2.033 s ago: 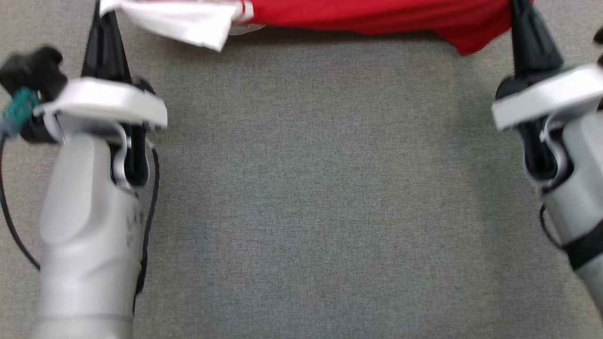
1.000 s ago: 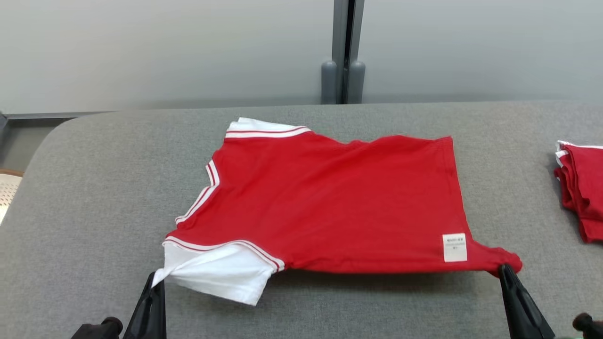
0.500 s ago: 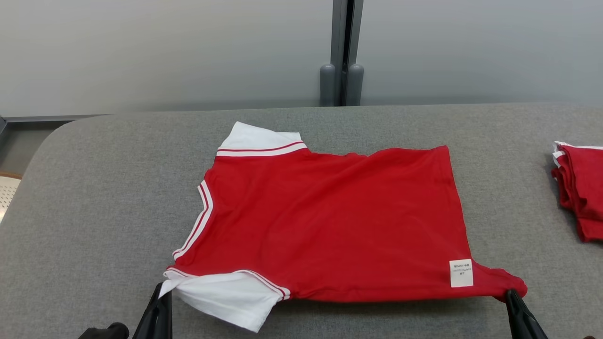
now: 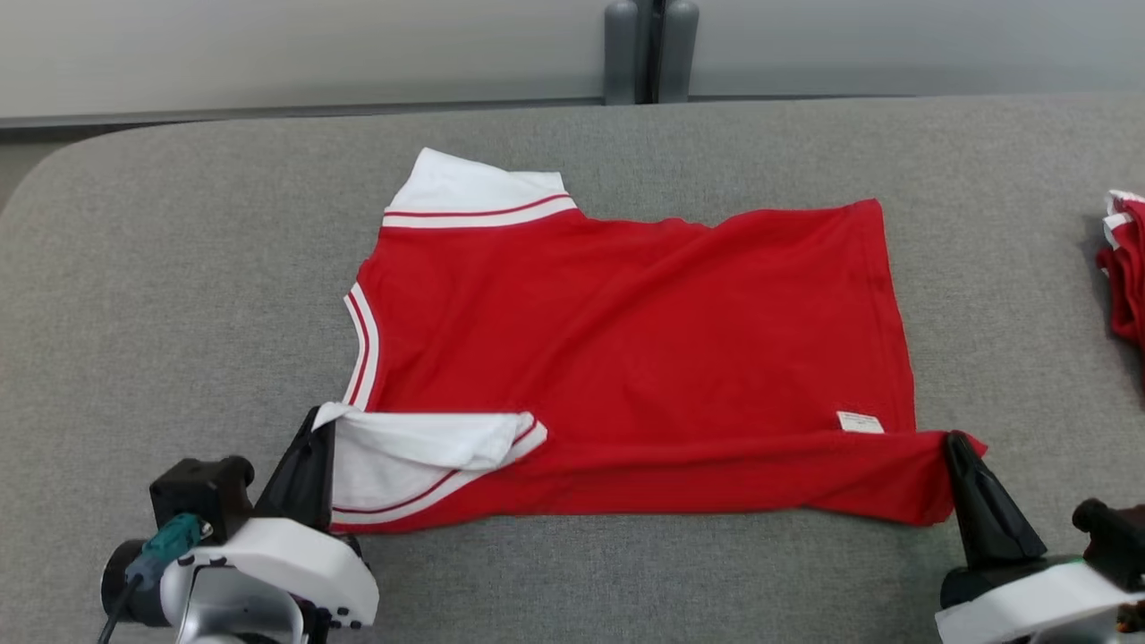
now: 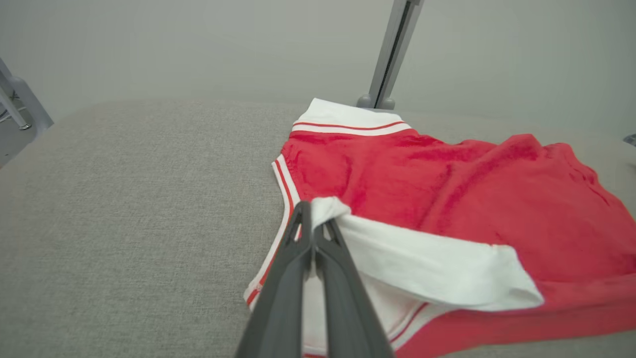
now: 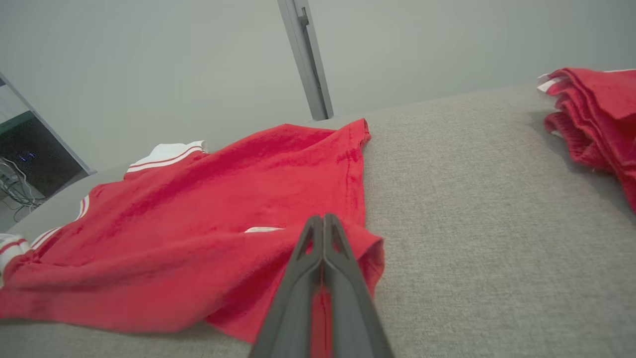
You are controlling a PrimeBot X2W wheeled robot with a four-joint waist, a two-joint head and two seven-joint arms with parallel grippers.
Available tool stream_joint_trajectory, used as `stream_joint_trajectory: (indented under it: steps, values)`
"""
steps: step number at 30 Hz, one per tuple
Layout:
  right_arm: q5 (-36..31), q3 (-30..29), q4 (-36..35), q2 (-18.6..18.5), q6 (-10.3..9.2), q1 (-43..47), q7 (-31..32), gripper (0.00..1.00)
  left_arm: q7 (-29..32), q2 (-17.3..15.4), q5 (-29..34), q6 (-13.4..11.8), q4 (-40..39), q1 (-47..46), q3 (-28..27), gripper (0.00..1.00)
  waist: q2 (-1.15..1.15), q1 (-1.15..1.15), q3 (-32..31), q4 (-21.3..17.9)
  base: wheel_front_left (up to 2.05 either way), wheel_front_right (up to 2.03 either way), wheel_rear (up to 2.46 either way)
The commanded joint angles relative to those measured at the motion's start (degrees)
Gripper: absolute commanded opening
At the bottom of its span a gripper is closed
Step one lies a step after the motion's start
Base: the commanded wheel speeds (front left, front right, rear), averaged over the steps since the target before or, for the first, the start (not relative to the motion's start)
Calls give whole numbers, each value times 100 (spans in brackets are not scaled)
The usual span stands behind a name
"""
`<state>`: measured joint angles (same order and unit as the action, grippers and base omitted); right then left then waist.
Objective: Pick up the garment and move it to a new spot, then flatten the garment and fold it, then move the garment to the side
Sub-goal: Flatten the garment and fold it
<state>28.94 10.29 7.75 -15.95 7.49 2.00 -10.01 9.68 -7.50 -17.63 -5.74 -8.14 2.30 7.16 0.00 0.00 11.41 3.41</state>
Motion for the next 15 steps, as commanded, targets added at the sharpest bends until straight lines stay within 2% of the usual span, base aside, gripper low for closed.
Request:
stream_joint_trajectory:
  steps: [1,4,5,6,7,8,9,14,15]
  values:
    - [52,65,115,-67,0,-193,-40,0,-95,-27,-48,71,191,-239,-43,0,0,0,229,-48,0,0,0]
    - [121,255,381,-141,0,-537,-136,0,-247,-11,-140,202,690,-627,-39,0,0,0,386,-80,0,0,0]
    - [153,329,440,-141,0,-644,-183,0,-302,-3,-157,230,857,-730,-38,6,0,0,434,-89,0,0,0]
    - [166,398,499,-153,0,-737,-213,18,-371,4,-157,250,1003,-822,-44,46,0,0,476,-94,0,0,0]
    - [175,471,545,-168,0,-812,-253,43,-470,24,-177,266,1136,-913,-53,100,0,0,501,-101,0,0,0]
    - [184,534,566,-185,0,-867,-299,86,-555,37,-196,277,1246,-971,-59,100,0,0,519,-113,0,0,0]
    - [179,565,575,-212,0,-924,-341,100,-707,54,-194,280,1313,-1030,-82,100,0,0,537,-120,0,0,0]
    - [-21,464,347,-252,0,-1020,-489,100,-1801,126,-21,139,1444,-1067,-222,100,0,0,528,-161,0,0,0]
    - [-21,464,347,-252,0,-1020,-489,100,-1801,126,-21,139,1444,-1067,-222,100,0,0,528,-161,0,0,0]
